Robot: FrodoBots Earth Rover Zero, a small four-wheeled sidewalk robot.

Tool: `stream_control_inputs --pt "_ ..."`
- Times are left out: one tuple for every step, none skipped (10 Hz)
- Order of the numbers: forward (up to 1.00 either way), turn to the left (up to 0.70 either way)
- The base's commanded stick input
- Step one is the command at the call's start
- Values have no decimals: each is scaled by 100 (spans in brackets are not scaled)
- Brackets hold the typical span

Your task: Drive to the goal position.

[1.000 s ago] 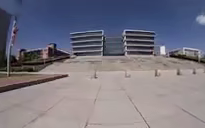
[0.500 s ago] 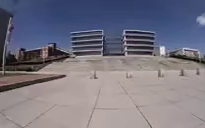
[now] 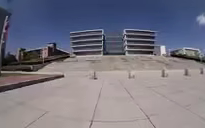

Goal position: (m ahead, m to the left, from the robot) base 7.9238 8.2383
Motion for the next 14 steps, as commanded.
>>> stream_control_inputs --pt "70 1" --pt "70 -1" --pt "70 -20" --pt "70 -25" --pt "70 -10" --pt "70 1" --pt "70 1" --pt "70 1" --pt "70 1" --pt "70 1" --pt "70 1" --pt "70 1" --pt "70 1" --pt "70 1"
